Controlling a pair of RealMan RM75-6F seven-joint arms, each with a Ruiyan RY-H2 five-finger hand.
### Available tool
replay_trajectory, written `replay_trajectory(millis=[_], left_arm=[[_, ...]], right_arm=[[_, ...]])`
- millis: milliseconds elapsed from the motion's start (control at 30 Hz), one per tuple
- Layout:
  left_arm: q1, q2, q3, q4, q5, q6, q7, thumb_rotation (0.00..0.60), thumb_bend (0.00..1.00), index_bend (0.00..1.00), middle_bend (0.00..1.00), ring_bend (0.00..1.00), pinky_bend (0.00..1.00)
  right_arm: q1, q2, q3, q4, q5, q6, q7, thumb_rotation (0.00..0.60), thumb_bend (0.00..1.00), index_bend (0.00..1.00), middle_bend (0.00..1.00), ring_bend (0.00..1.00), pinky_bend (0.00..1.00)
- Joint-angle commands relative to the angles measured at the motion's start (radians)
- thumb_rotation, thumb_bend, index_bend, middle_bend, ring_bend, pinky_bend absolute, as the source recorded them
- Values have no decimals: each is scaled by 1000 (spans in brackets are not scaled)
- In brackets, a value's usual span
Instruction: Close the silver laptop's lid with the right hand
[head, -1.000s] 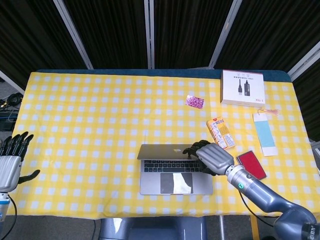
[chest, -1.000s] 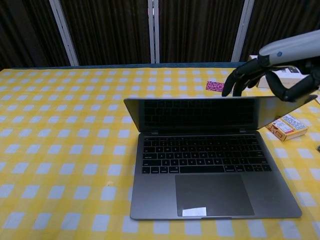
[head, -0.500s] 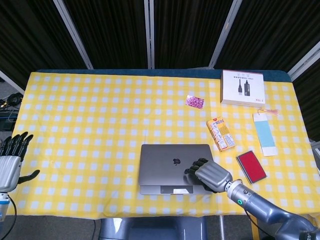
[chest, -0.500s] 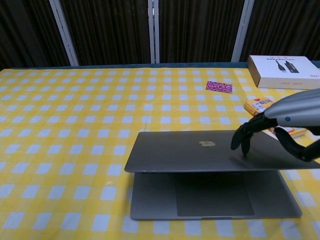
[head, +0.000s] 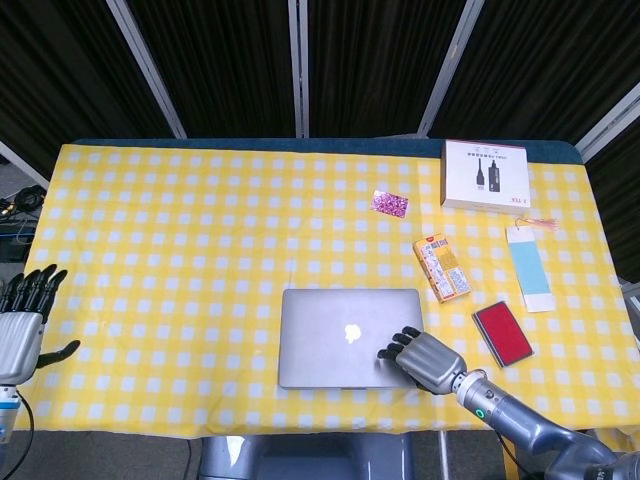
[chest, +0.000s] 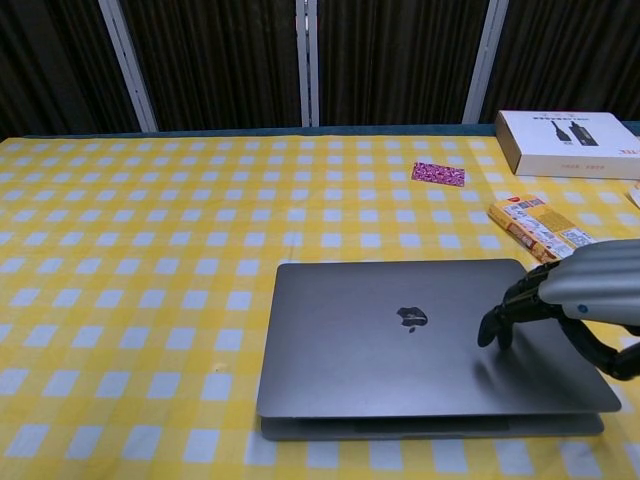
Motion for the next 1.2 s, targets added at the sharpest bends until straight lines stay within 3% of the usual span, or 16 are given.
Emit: replay_trajectory(millis=[33, 700, 833, 933, 1000, 1067, 1133, 1167, 1200], left_arm=[[0, -1, 1, 0, 0, -1, 1, 600, 0, 0, 0, 0, 0], [-1, -4, 2, 3, -1, -3, 4, 600, 0, 0, 0, 0, 0], [0, -1, 1, 3, -1, -1, -2, 600, 0, 0, 0, 0, 0], [1, 2, 1, 1, 2, 3, -8, 600, 0, 0, 0, 0, 0], [3, 4, 2, 0, 6, 7, -11, 600, 0, 0, 0, 0, 0], [4, 5, 3, -1, 10, 10, -15, 600, 0, 0, 0, 0, 0], [4, 7, 4, -2, 13, 12, -18, 600, 0, 0, 0, 0, 0], [4, 7, 4, -2, 14, 12, -19, 600, 0, 0, 0, 0, 0], [4, 7, 4, -2, 15, 13, -21, 600, 0, 0, 0, 0, 0]], right_arm=[[-5, -8, -3, 11, -10, 9, 11, 600, 1000, 214, 246, 170, 168], [-21, -47, -17, 73, -42, 40, 65, 600, 1000, 210, 244, 170, 168], [-41, -8, -15, 43, -91, 112, 81, 600, 1000, 206, 239, 169, 168], [-89, 42, -13, 22, -162, 251, 107, 600, 998, 195, 227, 165, 161], [-136, 63, -11, 36, -203, 364, 129, 600, 877, 164, 192, 142, 132], [-180, 71, -5, 59, -219, 457, 147, 600, 468, 94, 104, 70, 54], [-221, 70, 3, 92, -226, 539, 163, 600, 149, 33, 29, 15, 6], [-235, 69, 6, 106, -226, 566, 169, 600, 51, 11, 5, 1, 0], [-256, 65, 12, 128, -222, 606, 181, 600, 18, 3, 0, 0, 0]])
